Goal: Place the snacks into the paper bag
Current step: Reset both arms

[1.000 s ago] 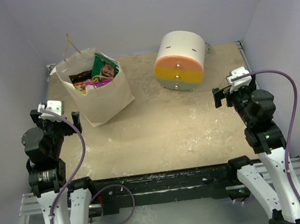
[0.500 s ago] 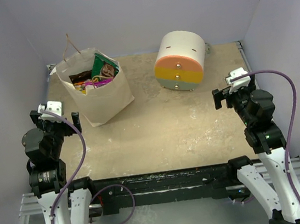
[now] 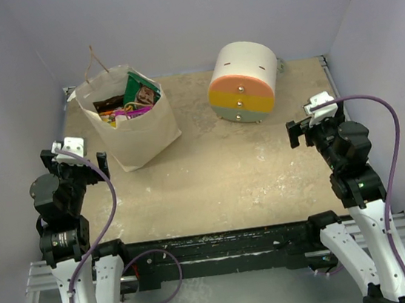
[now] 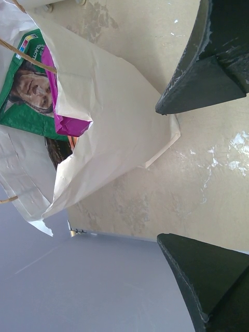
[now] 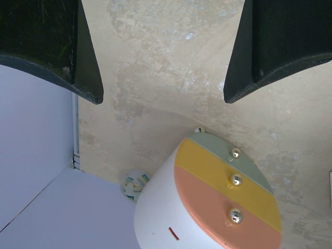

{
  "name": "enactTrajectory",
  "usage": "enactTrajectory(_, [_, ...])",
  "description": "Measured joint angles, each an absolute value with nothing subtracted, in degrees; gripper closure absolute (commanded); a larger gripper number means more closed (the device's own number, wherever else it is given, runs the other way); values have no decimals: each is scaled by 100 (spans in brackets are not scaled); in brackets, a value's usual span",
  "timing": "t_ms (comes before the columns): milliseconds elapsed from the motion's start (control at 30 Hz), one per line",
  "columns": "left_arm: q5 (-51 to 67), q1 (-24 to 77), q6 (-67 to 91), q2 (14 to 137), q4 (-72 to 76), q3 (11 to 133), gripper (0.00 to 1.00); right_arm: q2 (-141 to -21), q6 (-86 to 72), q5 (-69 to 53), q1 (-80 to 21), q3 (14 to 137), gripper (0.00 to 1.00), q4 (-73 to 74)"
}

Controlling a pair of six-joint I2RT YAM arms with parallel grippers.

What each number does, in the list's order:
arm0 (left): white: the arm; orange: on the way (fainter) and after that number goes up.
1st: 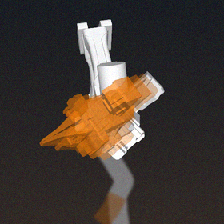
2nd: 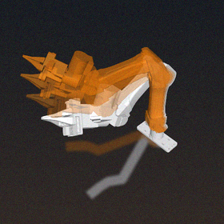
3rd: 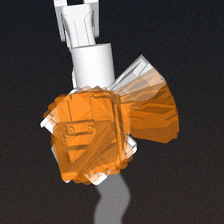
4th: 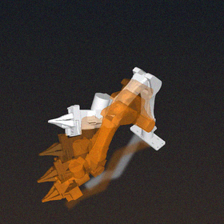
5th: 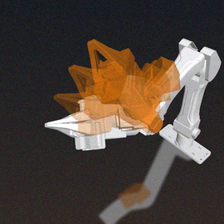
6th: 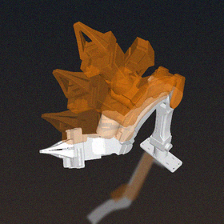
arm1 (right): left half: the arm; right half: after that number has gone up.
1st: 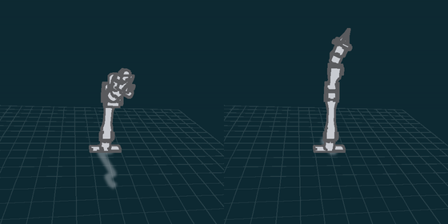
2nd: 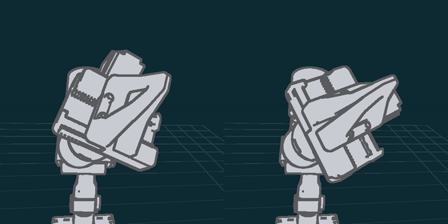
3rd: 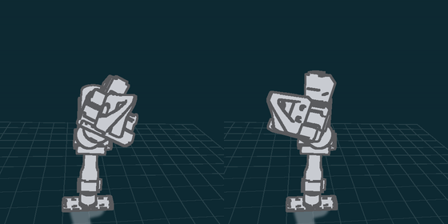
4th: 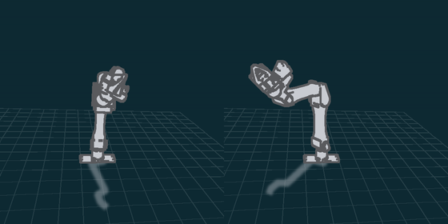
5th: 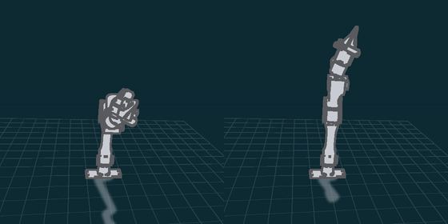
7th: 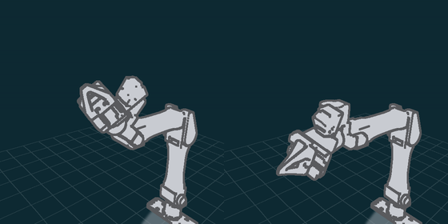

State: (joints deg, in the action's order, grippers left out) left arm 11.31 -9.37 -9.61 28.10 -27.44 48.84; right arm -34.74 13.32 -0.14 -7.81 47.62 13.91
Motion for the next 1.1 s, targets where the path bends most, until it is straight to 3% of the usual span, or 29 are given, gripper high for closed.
enactTrajectory(1100, [1107,-939,-965,2773,-2740,4882,1,-3433,1350,-73,-781,4762,0,1404])
